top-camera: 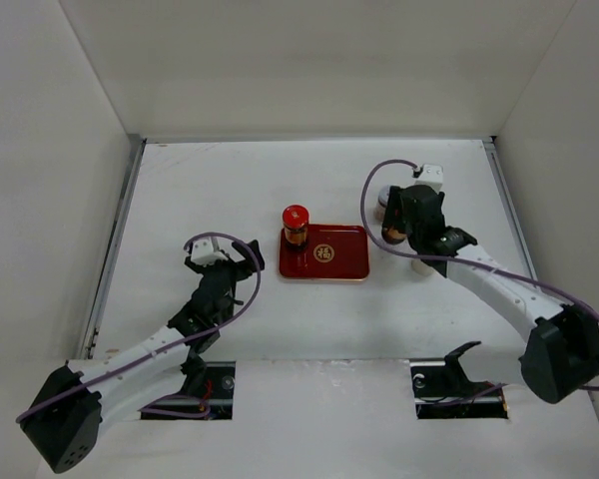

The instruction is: Organize the condiment bottles

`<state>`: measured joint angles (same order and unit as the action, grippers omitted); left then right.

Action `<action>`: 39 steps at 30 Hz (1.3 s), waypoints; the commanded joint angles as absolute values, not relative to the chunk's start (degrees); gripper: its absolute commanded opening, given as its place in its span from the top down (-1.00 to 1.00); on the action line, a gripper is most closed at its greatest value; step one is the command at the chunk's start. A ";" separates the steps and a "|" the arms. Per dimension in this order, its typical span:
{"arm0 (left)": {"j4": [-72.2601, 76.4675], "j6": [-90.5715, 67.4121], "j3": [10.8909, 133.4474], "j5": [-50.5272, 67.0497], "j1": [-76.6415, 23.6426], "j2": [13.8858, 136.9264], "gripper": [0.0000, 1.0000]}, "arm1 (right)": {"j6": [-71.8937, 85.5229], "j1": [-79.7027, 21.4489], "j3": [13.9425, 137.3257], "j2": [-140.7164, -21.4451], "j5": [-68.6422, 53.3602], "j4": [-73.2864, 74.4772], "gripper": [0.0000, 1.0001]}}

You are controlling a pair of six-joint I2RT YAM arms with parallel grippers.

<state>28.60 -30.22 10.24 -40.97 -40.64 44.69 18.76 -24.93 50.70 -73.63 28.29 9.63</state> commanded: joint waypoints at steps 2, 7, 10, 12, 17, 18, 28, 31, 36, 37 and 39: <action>31.73 -30.67 10.37 -40.34 -39.94 44.38 -0.93 | 18.81 -30.79 55.37 -69.17 30.67 2.82 -0.20; 32.34 -30.76 10.37 -41.04 -39.24 45.62 -0.94 | 19.25 -39.67 57.65 -74.60 31.38 -3.14 -0.21; 32.34 -30.85 10.02 -42.09 -39.07 45.18 -0.98 | 18.72 -42.58 60.81 -79.61 31.64 -6.58 -0.21; 32.08 -30.85 9.58 -42.71 -38.72 44.48 -1.00 | 18.81 -43.37 63.62 -82.86 31.20 -7.12 -0.21; 32.34 -30.85 8.96 -42.19 -37.93 44.30 -1.00 | 17.14 -45.22 68.81 -89.46 32.69 -7.03 -0.23; 32.34 -30.85 9.05 -41.84 -37.92 44.47 -1.00 | 17.14 -45.39 69.17 -90.60 32.87 -7.03 -0.24; 32.34 -30.85 8.70 -41.31 -37.84 43.42 -1.00 | 16.52 -46.01 69.26 -95.62 34.98 -8.52 -0.41; 32.43 -30.85 8.79 -40.70 -38.10 43.77 -1.00 | 17.31 -46.01 69.08 -95.71 34.72 -8.53 -0.60; 32.52 -30.85 8.97 -40.34 -38.45 43.95 -1.00 | 18.19 -46.01 67.86 -92.39 35.15 -7.04 -0.89; 32.43 -30.85 8.88 -40.52 -38.71 43.51 -1.00 | 18.19 -46.01 67.42 -90.98 35.16 -6.34 -0.95; 32.08 -30.85 8.96 -41.04 -38.72 43.07 -1.00 | 18.54 -44.96 66.10 -88.08 35.24 -5.02 -0.98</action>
<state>29.80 -30.44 9.23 -41.12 -38.39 44.29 17.52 -45.41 66.02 -94.19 33.47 -3.05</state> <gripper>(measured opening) 0.997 0.984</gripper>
